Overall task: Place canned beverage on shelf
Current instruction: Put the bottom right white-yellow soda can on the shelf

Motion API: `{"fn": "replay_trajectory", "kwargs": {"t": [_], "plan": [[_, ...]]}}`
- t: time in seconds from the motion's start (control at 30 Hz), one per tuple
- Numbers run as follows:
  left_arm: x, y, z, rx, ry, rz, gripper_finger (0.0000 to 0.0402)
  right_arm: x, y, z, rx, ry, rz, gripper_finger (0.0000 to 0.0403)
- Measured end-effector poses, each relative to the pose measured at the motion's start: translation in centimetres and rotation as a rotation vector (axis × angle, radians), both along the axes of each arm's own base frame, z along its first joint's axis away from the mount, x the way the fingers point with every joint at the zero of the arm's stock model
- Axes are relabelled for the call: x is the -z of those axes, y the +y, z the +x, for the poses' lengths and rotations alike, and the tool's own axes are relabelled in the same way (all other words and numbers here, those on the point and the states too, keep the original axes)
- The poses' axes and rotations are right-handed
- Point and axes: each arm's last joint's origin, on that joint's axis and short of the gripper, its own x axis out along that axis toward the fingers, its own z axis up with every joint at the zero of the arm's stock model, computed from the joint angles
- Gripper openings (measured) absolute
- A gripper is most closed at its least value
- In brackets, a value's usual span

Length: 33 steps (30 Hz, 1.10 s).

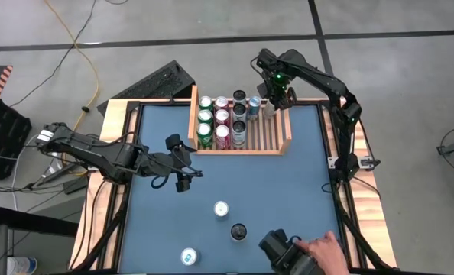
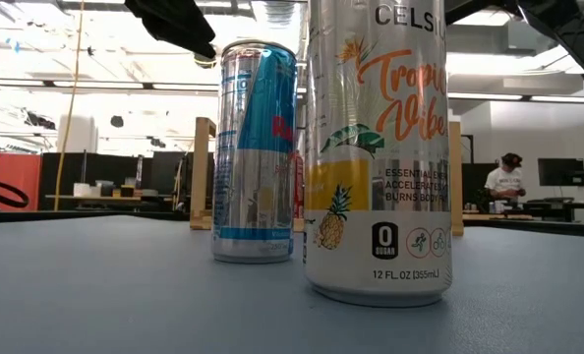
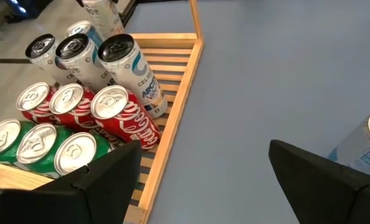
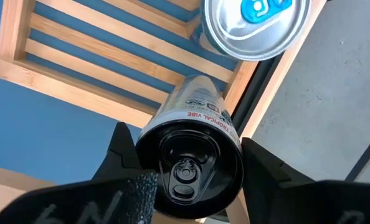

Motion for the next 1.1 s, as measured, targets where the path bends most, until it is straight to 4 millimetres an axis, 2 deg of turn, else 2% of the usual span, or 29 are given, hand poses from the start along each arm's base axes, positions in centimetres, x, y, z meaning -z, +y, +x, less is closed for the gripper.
{"fn": "replay_trajectory", "kwargs": {"t": [0.37,0.8,1.1], "plan": [[-0.02,0.01,0.0,0.001,0.0,0.008,0.0341,0.11,0.27,0.46,-0.002,0.001,-0.013,0.0155],[-0.02,0.0,0.01,0.005,0.003,0.013,0.0341,0.46,-0.32,0.89,0.101,-0.008,-0.08,0.0248],[-0.02,0.01,0.0,0.005,0.003,0.013,0.0341,0.42,-0.24,0.93,0.122,-0.011,-0.077,0.0255]]}}
